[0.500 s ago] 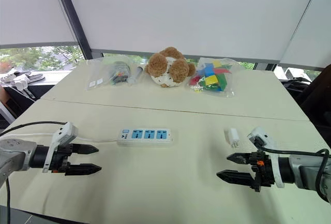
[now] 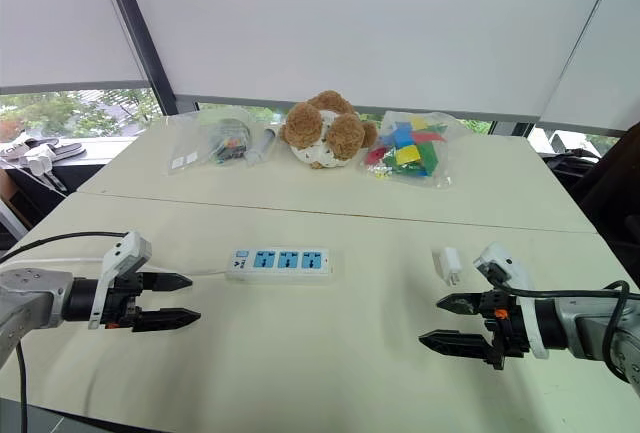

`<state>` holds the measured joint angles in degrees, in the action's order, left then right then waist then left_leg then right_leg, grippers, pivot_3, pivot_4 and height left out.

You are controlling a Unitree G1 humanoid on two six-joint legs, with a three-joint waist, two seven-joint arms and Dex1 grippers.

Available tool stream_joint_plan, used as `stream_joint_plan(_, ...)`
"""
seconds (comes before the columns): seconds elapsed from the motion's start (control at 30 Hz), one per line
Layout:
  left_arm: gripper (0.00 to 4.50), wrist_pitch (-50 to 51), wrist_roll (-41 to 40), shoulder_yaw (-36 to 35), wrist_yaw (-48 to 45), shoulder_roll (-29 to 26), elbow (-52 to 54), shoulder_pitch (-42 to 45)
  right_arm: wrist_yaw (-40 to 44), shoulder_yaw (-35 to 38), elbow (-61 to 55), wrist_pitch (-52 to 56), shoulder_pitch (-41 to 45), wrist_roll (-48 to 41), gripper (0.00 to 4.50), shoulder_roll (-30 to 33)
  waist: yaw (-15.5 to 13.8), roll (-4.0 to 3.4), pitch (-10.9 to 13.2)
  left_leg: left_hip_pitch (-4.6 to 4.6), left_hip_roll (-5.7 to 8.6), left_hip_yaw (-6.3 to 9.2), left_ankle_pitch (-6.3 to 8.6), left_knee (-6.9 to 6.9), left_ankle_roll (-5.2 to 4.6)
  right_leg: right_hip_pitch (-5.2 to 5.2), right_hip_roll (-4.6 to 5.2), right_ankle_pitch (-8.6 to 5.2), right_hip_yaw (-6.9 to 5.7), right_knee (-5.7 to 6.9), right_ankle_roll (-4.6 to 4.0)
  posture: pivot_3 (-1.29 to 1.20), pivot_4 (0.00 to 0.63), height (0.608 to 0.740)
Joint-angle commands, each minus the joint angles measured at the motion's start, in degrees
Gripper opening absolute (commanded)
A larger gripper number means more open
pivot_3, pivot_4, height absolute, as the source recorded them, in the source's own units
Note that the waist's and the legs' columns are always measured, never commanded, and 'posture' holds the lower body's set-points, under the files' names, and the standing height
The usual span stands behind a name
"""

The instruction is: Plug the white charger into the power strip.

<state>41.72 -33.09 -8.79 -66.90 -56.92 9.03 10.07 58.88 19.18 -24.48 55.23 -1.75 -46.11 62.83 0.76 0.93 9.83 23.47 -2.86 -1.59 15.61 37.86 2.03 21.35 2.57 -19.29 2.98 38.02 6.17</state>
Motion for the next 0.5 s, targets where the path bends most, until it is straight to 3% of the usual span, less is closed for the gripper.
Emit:
stream_joint_plan(0.03, 4.5, -1.86, 0.81, -0.73, 0.09, -0.52, -0.6, 2.19, 0.19, 0.69, -0.55, -1.71, 0.0, 1.36, 4.44, 0.63, -0.02, 0.0, 0.0, 0.0, 0.0, 0.0, 0.0, 0.0, 0.0, 0.0, 0.0, 0.0, 0.0, 0.0, 0.0, 0.0, 0.15, 0.739)
stream_joint_plan(0.3, 4.5, -13.44, 8.15, 4.68, -7.79, -2.93, -12.85, 11.44, -0.13, 1.96, 3.3, -2.71, 2.98, 3.56, 4.44, 1.61, -0.08, 0.0, 0.0, 0.0, 0.1, -0.05, 0.0, 0.04, 0.0, 0.01, -0.02, 0.0, 0.0, 0.01, 0.0, 0.0, 0.15, 0.739)
stream_joint_plan(0.43, 4.5, -23.42, 14.65, 10.9, -14.68, -1.77, -25.0, 22.86, 0.09, 2.31, 1.61, -0.25, 5.17, 1.51, 4.44, 3.13, -0.27, 0.0, 0.0, 0.04, 0.12, -0.1, 0.0, 0.04, 0.0, 0.03, -0.06, 0.0, -0.03, 0.02, 0.0, 0.0, 0.15, 0.739)
stream_joint_plan(0.5, 4.5, -31.51, 19.2, 15.13, -18.12, 1.52, -34.12, 30.66, -1.09, 1.35, -0.7, 2.67, 8.5, -1.98, 4.44, 2.45, -0.27, -0.01, 0.0, 0.06, 0.12, -0.18, 0.0, 0.08, 0.0, 0.04, -0.1, 0.0, -0.04, 0.03, 0.0, 0.0, 0.15, 0.739)
